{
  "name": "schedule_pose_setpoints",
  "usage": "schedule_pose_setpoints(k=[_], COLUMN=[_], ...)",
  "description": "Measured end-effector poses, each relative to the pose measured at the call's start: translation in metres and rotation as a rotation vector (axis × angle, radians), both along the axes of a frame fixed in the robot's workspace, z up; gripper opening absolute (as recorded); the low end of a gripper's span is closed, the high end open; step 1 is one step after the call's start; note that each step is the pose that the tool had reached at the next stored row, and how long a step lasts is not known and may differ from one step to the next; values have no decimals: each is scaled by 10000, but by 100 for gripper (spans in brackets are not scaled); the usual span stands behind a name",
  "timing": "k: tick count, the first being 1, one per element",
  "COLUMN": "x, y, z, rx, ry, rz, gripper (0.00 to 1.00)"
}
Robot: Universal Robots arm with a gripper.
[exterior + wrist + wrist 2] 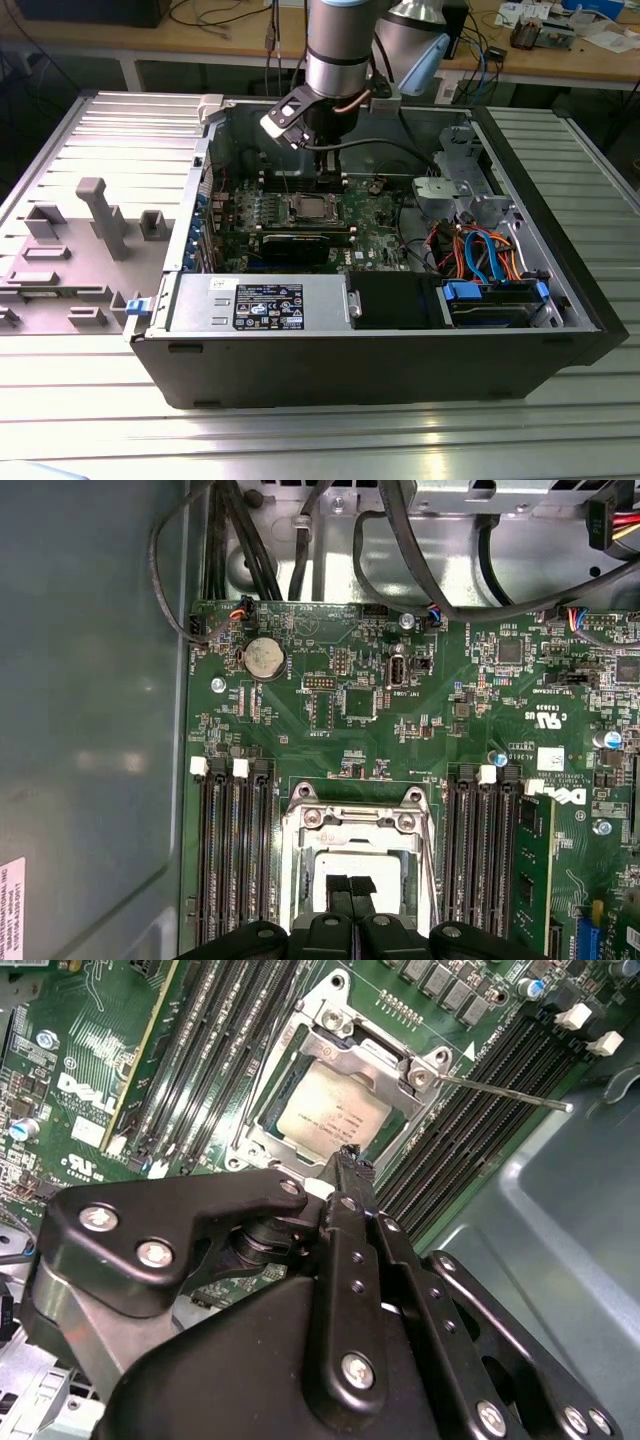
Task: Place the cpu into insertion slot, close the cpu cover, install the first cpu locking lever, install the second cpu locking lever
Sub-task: 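Close the cpu cover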
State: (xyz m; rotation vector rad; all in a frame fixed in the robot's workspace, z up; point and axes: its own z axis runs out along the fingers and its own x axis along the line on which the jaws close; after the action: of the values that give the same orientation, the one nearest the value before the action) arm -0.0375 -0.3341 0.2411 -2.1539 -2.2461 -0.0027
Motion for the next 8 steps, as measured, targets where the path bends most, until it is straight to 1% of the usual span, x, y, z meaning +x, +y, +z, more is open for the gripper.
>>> schedule_pose_setpoints(k=[8], x=[-17], y=[0], z=[-15], rx=[1], ry=[0], rz=[0], gripper=[11])
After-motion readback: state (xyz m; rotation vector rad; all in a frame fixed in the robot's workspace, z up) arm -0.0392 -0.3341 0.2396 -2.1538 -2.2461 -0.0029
